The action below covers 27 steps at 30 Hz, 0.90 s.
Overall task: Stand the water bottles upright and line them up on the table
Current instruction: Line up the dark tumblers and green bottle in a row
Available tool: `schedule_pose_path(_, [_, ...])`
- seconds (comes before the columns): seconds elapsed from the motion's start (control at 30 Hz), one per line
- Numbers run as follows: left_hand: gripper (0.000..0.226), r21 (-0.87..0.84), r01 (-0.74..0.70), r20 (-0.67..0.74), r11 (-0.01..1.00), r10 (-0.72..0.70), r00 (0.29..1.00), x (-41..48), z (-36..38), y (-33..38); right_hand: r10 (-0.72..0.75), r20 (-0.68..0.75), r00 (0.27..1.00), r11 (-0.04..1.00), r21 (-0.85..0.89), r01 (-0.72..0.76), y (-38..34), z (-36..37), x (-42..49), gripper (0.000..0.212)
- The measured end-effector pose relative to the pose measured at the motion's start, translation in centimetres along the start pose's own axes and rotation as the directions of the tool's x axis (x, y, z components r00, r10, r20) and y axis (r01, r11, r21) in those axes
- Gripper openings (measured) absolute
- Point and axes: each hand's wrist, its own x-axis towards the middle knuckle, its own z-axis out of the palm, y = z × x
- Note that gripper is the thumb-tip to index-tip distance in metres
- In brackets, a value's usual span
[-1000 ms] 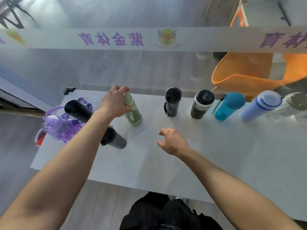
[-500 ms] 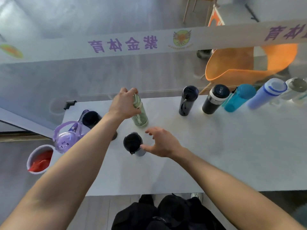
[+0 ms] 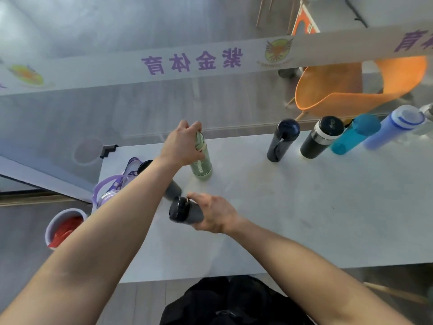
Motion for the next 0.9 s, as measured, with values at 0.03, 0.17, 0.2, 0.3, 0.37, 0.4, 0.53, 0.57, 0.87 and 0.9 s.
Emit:
schedule_pose_path(0.03, [0.070, 0.000, -0.005, -0.002, 1.000, 0.005, 1.000, 0.0, 0.0, -0.1, -0.009, -0.012, 1.000, 1.000, -0.007, 0.009, 0.3, 0.4, 0.3, 0.056])
schedule_pose_path(0.17, [0.070, 0.001, -0.023, -0.007, 1.000, 0.023, 1.000, -0.2, 0.1, 0.0, -0.011, -0.024, 1.000, 0.993, -0.121, 0.008, 3.2, 1.5, 0.4, 0.055])
schedule_pose_path(0.2, [0.071, 0.000, -0.024, -0.010, 1.000, 0.024, 1.000, -0.1, 0.0, 0.0, -0.029, 0.009, 1.000, 0.984, -0.175, 0.030, 4.1, 2.0, 0.3, 0.061])
schedule_pose_path(0.3, [0.072, -0.007, -0.017, -0.007, 1.000, 0.017, 1.000, 0.1, 0.0, -0.1, -0.046, 0.138, 0.989, 0.960, -0.267, 0.081, 5.6, 3.9, 0.0, 0.076])
schedule_pose_path(0.37, [0.072, -0.007, -0.018, -0.006, 1.000, 0.018, 1.000, 0.0, -0.1, -0.3, -0.006, 0.163, 0.987, 0.965, -0.259, 0.049, 5.8, 4.6, -0.1, 0.079])
schedule_pose_path(0.4, [0.071, -0.006, -0.020, -0.009, 1.000, 0.020, 1.000, 0.0, -0.1, -0.4, 0.009, 0.166, 0.986, 0.968, -0.247, 0.032, 6.0, 4.7, 0.0, 0.079])
schedule_pose_path(0.53, [0.071, -0.019, -0.028, -0.026, 0.999, 0.027, 0.999, 0.2, 0.0, -0.9, 0.083, 0.167, 0.982, 0.988, -0.144, -0.059, 8.4, 3.4, 0.1, 0.070])
schedule_pose_path(0.57, [0.072, -0.024, -0.024, -0.030, 0.999, 0.023, 0.999, 0.3, 0.0, -1.1, 0.103, 0.142, 0.985, 0.991, -0.097, -0.089, 9.5, 2.8, -0.3, 0.069])
schedule_pose_path(0.87, [0.080, -0.006, 0.015, -0.059, 1.000, -0.016, 0.998, 0.4, 0.8, -0.7, 0.427, -0.339, 0.838, 0.831, 0.512, -0.216, 12.5, -3.7, -1.5, 0.068])
schedule_pose_path(0.9, [0.079, 0.014, 0.017, -0.061, 1.000, -0.016, 0.998, 0.1, 0.9, -0.5, 0.434, -0.352, 0.830, 0.818, 0.540, -0.199, 12.4, -4.2, -1.2, 0.069])
